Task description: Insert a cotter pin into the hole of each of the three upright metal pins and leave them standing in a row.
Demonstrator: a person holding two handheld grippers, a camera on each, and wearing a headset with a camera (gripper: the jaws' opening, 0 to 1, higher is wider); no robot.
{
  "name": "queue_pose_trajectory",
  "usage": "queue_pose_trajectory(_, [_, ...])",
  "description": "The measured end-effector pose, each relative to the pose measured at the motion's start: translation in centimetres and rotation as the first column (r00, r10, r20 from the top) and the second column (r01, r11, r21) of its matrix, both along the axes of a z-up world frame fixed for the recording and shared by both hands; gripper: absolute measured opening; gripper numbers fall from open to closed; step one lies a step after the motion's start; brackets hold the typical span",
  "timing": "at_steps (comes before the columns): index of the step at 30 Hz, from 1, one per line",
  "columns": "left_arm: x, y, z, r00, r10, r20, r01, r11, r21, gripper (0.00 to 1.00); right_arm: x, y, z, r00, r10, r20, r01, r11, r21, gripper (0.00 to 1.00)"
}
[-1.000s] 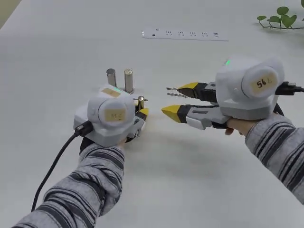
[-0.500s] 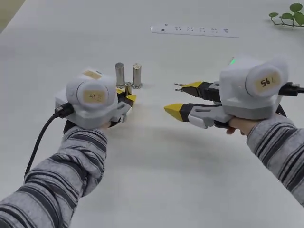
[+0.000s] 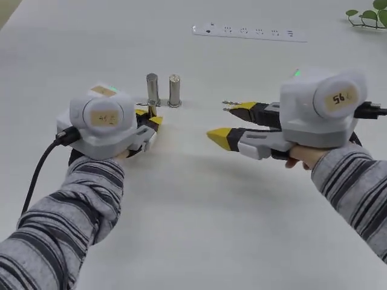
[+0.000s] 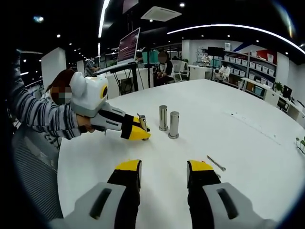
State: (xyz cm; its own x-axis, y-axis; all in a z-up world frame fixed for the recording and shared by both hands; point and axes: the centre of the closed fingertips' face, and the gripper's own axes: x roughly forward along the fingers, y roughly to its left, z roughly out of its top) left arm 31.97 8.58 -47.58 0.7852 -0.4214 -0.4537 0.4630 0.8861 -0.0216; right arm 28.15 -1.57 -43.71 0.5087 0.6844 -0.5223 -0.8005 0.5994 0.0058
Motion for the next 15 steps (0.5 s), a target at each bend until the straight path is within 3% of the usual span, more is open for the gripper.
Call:
queue_pose_trajectory(8, [0.04, 0.05, -0.03, 1.0, 0.006, -0.001, -0.006, 1.0, -0.006, 0.05, -0.14, 0.01, -0.04, 0.998, -0.041, -0.049, 0.044, 0.997, 0.064, 0.34])
queue_pose_trajectory(15, [0.18, 0.01, -0.29, 1.0, 0.009, -0.009, -0.009, 1.0, -0.001, 0.06, -0.28, 0.03, -0.31, 0.997, -0.049, -0.066, 0.054, 0.996, 0.076, 0.35])
